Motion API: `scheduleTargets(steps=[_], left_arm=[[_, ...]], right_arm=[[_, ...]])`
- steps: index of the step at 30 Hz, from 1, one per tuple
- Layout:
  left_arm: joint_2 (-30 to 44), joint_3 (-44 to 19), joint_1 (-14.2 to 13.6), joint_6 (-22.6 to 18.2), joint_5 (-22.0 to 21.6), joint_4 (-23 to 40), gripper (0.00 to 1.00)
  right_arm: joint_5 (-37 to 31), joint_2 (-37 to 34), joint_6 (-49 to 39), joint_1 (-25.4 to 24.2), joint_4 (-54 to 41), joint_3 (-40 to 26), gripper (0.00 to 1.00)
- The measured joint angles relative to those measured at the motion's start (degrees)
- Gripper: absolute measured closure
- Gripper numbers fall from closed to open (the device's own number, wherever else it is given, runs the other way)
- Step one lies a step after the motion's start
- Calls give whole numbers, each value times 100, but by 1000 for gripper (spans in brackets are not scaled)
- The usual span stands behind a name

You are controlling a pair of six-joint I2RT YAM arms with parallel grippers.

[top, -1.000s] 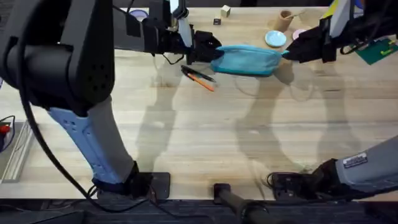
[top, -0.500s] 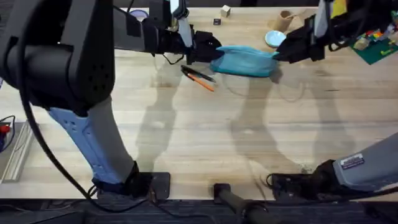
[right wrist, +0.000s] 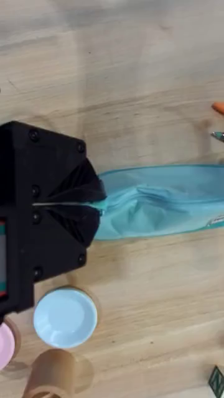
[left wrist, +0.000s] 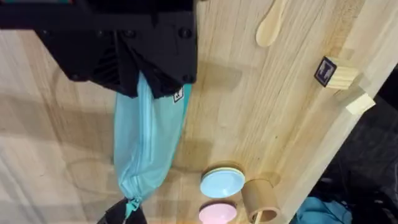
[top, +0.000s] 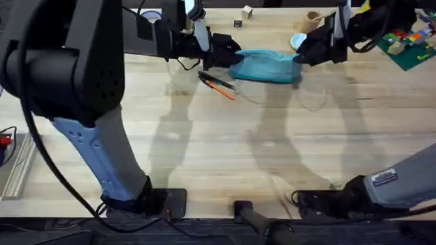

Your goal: Unzip the bag, pick up the pens from the table one at a time and place them inside, then zip the bag closed.

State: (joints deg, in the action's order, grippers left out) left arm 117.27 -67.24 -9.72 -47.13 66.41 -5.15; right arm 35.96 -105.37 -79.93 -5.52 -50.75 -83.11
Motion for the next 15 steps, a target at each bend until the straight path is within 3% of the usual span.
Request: scheduleTargets(steps=[15], left_arm=[[0,-1,4,0,1,0,959]], right_arm=[[296,1,130,132,189,-68,971]])
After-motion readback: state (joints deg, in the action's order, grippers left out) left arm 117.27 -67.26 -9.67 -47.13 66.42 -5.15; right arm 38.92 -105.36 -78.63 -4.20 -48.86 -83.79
